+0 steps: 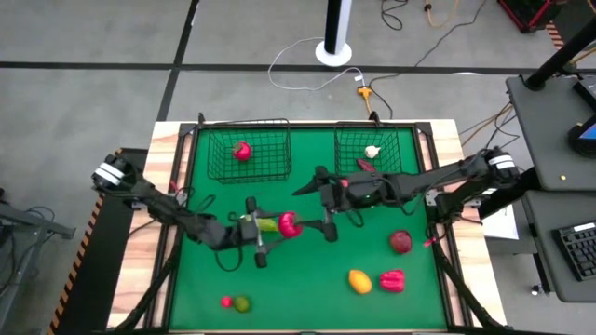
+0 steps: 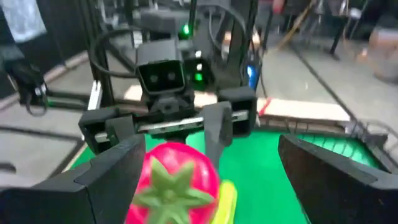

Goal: Sort produce into baskets
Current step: Put the red tomato into the left wire basket

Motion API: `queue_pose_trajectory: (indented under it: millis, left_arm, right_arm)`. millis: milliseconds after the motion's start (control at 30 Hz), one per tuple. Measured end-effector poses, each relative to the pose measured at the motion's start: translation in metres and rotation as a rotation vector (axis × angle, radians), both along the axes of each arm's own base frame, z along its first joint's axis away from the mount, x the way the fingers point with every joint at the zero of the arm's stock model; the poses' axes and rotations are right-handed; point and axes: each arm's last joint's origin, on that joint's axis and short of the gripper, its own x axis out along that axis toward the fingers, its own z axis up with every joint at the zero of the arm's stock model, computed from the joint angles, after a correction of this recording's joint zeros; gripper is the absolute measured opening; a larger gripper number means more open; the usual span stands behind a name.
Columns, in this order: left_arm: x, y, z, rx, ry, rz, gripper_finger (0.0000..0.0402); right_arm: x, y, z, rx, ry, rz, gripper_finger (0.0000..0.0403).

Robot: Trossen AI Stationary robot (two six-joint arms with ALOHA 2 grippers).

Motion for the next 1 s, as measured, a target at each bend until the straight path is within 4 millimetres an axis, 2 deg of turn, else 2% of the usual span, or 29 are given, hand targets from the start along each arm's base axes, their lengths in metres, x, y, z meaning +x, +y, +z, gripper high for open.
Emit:
queue_pose_trajectory:
  millis: [333,500,700,1000]
  left_arm:
    - [-0.018,-0.010,0.019,0.060,-0.084,-0.072,0.0267]
    - [-0.022,-0.011,0.026,0.074,-0.110,-0.075,0.0267]
    - [-0.020,-0.012,0.033,0.090,-0.139,-0.069,0.0267]
    - [-0.017,-0.014,0.042,0.106,-0.164,-0.086,0.0268]
  right_arm:
    - [-0.014,0.016,-0.030,-0.018,-0.250,0.049,0.0359]
    - [-0.018,0.027,-0.037,-0.043,-0.371,0.080,0.0359]
    - [-0.005,0.033,-0.054,-0.021,-0.415,0.082,0.0359]
    - [0.015,0.037,-0.066,0.022,-0.507,0.078,0.0359]
